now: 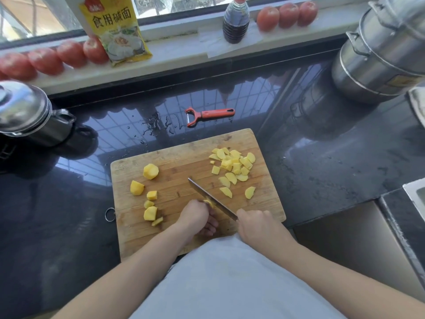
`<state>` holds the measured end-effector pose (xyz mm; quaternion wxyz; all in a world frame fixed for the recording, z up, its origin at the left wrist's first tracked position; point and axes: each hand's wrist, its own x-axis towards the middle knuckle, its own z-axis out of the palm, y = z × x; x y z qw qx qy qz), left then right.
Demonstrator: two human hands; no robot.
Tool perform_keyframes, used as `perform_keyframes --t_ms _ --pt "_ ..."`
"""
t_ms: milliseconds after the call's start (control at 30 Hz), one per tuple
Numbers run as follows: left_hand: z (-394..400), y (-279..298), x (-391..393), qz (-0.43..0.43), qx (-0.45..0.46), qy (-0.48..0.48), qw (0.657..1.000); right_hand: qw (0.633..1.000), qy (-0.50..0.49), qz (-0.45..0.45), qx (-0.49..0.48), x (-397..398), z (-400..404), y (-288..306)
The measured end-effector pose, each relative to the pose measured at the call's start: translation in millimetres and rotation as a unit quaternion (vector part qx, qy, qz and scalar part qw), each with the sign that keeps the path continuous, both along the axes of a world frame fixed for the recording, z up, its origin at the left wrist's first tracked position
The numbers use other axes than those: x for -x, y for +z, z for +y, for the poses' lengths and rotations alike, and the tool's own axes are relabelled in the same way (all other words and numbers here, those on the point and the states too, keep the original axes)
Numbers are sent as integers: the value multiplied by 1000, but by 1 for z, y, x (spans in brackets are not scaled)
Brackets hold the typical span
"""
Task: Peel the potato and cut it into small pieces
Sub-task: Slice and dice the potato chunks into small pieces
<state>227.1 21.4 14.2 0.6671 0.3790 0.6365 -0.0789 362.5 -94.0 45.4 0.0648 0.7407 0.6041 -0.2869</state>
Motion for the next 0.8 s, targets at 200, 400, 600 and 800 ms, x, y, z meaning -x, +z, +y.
perform_keyframes --t_ms 200,400,600,800 --pt "2 -4 -2 21 6 -10 1000 1000 -3 9 25 2 3 5" --pt "2 -2 -3 19 14 -16 1000 1000 -3 16 -4 11 20 -10" --pt "2 6 1 -2 -1 -12 1000 995 -38 38 -80 9 23 -13" --pt "3 7 3 -17 -6 -27 999 999 -1 26 -44 2 5 -14"
